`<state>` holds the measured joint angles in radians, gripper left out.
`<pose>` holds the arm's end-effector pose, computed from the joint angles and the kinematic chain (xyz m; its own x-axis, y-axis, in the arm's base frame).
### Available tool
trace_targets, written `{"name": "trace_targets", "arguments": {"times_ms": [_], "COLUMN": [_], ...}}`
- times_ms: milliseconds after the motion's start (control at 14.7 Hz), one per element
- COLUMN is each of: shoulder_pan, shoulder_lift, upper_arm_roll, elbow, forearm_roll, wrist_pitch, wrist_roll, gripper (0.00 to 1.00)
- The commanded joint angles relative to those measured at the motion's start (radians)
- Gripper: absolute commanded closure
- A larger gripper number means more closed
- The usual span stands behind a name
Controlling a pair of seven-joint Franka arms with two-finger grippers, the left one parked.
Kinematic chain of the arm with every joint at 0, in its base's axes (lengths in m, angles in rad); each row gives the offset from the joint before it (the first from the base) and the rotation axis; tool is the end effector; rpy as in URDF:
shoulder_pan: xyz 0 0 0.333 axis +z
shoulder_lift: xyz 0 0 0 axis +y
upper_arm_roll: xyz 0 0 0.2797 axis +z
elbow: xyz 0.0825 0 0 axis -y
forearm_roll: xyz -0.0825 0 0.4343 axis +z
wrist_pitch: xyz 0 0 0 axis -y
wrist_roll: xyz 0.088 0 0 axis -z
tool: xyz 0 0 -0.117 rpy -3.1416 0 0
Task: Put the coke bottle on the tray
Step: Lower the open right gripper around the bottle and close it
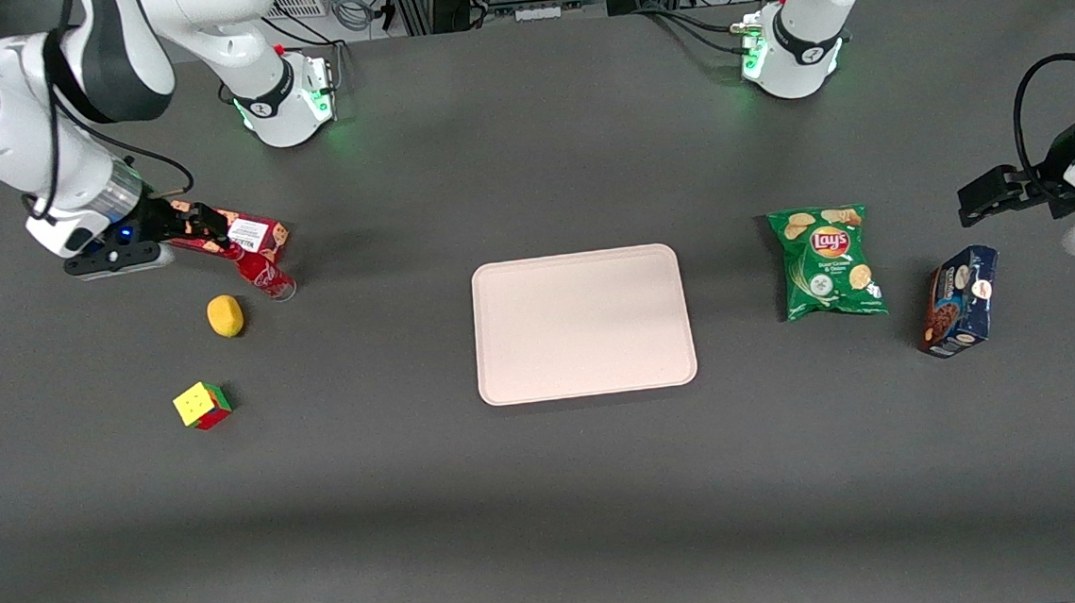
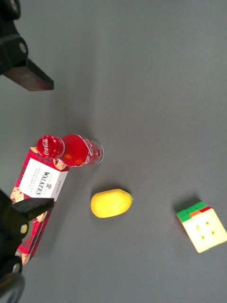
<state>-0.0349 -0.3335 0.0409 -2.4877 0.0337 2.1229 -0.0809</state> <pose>0.4786 0.0036 0.3341 0.9973 0.0665 -0.0303 0.0660 -0.9977 -0.0172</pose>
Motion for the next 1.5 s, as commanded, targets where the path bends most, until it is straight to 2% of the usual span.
{"name": "trace_targets", "arguments": {"times_ms": [0, 273, 886, 1023, 1159, 1432], "shoulder_pan": [0.01, 0.01, 0.012, 0.012, 0.012, 0.012], "shoulder_lift": [0.045, 0.079, 0.085, 0.083, 0.083, 0.088], "upper_arm_roll": [-0.001, -0.001, 0.004, 0.004, 0.004, 0.004], "elbow": [-0.063, -0.126, -0.172, -0.174, -0.174, -0.174], "forearm_roll": [-0.021, -0.024, -0.026, -0.028, -0.031, -0.031], "wrist_pitch": [0.1, 0.21, 0.246, 0.246, 0.246, 0.243], "wrist_roll": [0.007, 0.006, 0.004, 0.003, -0.016, -0.016], "gripper": [0.0, 0.0, 0.0, 0.03, 0.16, 0.63]}}
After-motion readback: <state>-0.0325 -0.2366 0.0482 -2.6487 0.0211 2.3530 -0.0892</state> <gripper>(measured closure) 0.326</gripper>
